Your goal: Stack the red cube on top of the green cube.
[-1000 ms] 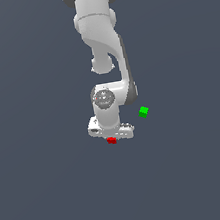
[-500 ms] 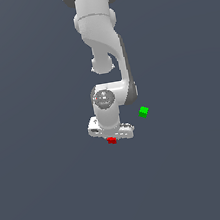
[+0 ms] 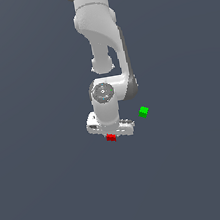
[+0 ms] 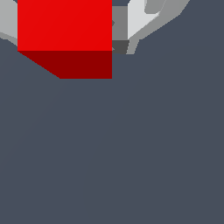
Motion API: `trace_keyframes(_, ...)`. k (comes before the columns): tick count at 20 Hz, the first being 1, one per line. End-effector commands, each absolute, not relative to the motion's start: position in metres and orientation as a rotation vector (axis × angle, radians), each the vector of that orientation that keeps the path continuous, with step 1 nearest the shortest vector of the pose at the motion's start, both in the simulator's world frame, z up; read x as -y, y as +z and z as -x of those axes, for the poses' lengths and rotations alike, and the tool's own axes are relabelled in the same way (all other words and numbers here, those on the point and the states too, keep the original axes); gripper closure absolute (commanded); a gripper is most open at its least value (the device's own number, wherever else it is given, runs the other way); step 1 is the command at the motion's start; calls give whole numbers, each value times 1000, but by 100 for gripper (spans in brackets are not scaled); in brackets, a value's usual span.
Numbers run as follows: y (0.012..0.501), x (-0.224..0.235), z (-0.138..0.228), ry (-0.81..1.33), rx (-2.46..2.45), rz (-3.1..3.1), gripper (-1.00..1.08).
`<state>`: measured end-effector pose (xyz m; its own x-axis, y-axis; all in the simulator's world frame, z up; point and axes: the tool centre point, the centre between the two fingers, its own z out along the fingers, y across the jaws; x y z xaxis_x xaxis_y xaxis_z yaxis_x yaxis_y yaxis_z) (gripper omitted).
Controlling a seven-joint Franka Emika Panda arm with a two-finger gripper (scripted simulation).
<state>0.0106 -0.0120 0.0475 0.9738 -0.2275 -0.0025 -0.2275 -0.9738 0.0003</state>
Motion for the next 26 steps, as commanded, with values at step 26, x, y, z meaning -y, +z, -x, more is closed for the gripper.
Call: trace_keyframes(26,110,-17,8,2,360,-3121,108)
